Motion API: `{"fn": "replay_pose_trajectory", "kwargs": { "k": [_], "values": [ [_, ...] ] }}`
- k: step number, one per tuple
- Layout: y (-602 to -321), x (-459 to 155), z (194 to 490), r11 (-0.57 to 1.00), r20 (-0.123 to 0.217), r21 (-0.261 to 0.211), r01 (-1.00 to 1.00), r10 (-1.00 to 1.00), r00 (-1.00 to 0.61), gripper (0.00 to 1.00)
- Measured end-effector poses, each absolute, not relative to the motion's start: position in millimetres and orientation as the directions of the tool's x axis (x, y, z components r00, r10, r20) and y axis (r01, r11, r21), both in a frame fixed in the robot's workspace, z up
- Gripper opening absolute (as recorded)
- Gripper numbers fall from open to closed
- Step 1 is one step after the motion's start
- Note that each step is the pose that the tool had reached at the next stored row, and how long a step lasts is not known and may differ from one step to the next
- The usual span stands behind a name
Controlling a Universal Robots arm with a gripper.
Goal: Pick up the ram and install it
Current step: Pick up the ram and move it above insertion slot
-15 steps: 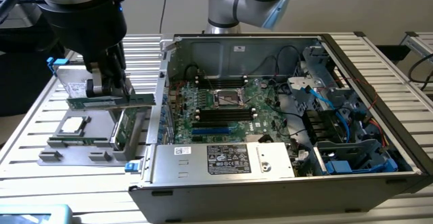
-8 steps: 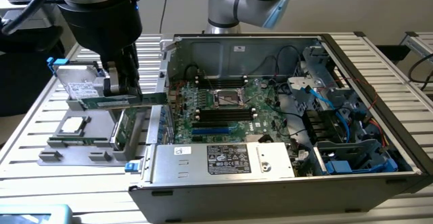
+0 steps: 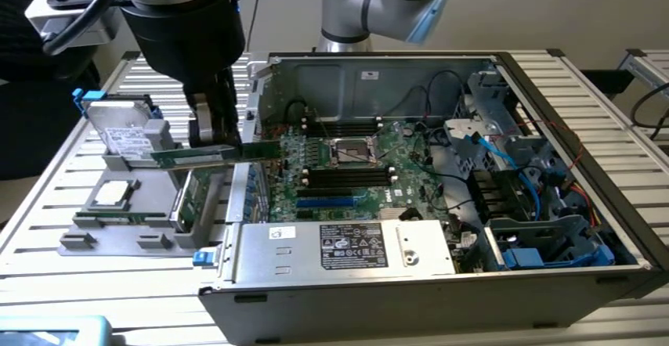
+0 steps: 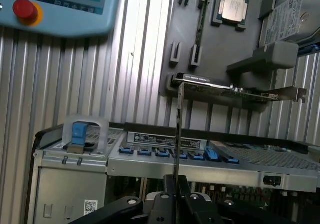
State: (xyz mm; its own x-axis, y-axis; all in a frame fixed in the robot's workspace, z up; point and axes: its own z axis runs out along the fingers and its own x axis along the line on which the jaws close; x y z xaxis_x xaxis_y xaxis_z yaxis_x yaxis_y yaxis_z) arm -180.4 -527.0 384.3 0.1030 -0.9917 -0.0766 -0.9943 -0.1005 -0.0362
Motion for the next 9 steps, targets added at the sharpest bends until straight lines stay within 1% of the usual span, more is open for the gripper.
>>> {"fn": "replay_pose_trajectory", "kwargs": {
  "k": [3,9],
  "values": [
    [-527,-175,384,-0.1,-0.075,-0.045,-0.994,-0.992,0.104,0.14],
    [-526,-161,385,-0.101,-0.066,-0.045,-0.994,-0.992,0.104,0.14]
  ]
}}
